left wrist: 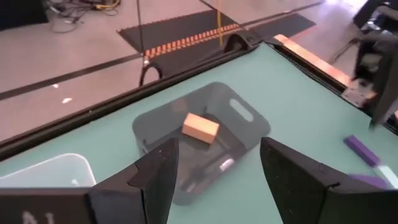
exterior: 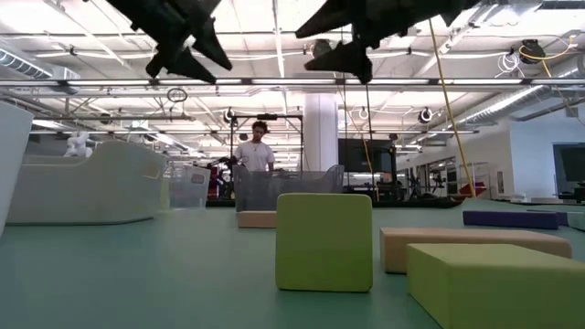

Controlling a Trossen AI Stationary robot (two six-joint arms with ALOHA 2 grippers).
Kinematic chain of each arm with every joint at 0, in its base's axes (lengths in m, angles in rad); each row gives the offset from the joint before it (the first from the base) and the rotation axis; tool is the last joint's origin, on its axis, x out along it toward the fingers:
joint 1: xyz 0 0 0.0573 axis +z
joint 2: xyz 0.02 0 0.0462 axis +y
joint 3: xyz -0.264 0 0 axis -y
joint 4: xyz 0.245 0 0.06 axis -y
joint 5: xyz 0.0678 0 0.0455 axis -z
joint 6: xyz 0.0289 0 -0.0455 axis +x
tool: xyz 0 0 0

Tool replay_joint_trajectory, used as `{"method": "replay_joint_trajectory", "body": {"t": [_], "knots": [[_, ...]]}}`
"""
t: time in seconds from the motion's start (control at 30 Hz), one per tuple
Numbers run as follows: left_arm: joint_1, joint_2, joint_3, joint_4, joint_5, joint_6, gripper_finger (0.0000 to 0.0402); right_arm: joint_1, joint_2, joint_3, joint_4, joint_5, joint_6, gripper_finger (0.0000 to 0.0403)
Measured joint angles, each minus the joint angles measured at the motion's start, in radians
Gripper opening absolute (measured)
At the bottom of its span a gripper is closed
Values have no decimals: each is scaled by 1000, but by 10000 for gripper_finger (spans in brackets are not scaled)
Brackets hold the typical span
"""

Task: Sort & place blocks by color
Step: Put the left blue block into the dark white bin

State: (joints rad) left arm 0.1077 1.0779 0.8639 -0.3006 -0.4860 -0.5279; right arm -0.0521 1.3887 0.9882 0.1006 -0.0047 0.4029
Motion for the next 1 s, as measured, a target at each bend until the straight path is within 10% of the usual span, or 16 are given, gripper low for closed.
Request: {"method": "replay_joint_trajectory", "body": {"t": [0.4, 1.0], "knots": [[-98, -34, 0, 18, 11, -5, 228, 74, 283, -18, 4, -27, -553, 267], [-212, -33, 0, 30, 7, -276, 228, 79, 492, -18, 140, -125, -495, 267]]}}
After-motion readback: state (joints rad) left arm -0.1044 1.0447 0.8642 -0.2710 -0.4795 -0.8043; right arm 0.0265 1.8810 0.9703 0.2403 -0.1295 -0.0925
